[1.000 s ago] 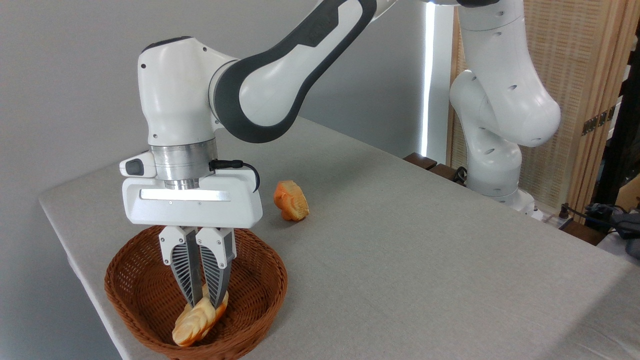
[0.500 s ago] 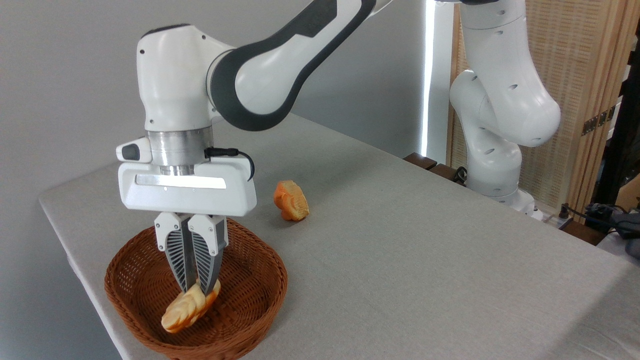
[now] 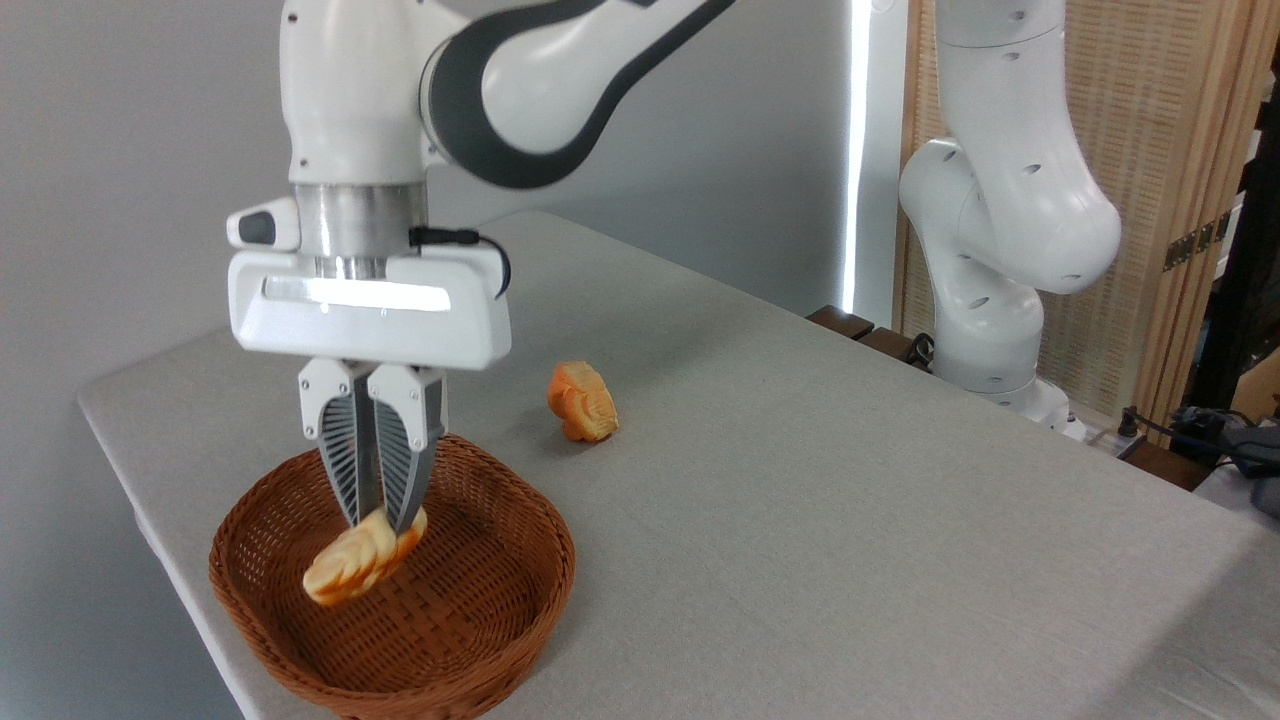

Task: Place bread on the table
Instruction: 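Lift the bread roll out of the basket and carry it over the table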

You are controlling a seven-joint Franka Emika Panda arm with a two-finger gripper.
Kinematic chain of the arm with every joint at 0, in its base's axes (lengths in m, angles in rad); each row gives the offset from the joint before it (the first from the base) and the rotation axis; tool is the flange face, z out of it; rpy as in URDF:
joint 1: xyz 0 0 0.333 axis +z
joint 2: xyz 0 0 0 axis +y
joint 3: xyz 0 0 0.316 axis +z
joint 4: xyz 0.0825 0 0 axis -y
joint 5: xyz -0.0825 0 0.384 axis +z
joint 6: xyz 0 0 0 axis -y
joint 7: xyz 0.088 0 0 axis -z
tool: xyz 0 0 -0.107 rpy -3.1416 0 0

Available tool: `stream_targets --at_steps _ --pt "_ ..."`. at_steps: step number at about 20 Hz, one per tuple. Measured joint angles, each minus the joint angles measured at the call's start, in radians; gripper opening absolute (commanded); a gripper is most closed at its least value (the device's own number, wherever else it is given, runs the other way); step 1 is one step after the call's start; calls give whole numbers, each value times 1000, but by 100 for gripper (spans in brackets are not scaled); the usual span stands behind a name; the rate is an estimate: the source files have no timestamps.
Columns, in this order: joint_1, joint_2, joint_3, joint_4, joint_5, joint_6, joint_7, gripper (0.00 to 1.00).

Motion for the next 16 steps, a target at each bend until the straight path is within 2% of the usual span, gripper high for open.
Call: stream_targets --at_steps 6,11,16 --pt "0 -74 -29 0 -10 -110 33 22" --pt "0 -127 -35 0 -54 -252 216 23" --pt "0 -157 -40 -8 -92 -322 342 23"
